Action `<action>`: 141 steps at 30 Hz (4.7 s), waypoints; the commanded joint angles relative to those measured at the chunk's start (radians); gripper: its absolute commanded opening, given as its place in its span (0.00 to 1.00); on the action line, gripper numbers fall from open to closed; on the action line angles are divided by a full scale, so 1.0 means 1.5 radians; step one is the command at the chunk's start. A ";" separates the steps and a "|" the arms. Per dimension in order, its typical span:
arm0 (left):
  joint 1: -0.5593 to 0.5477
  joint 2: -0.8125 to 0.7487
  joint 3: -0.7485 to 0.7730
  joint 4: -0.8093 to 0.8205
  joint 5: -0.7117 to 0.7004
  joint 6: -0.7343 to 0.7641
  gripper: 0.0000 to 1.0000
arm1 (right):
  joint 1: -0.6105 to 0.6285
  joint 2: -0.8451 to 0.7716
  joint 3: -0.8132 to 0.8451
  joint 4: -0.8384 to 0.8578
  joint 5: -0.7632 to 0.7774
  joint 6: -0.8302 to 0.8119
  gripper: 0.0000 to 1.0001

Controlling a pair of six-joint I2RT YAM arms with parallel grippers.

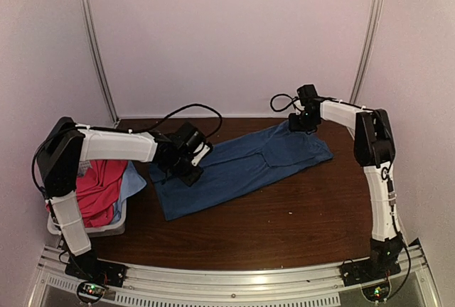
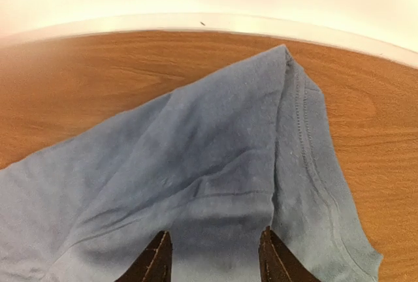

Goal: Fold and stack the mixed laundry pile
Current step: Rotate the rectangle-folded T-shirt at the center of the board.

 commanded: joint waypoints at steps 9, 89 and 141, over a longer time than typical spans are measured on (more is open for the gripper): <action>-0.044 0.017 -0.053 -0.009 -0.047 -0.015 0.41 | 0.003 -0.261 -0.322 0.102 -0.072 0.034 0.45; -0.116 0.048 -0.123 0.079 0.037 -0.225 0.03 | 0.152 0.114 0.083 -0.022 0.003 0.023 0.00; 0.148 0.192 0.333 0.071 0.222 -0.091 0.36 | 0.091 -0.175 -0.215 0.158 -0.251 0.096 0.35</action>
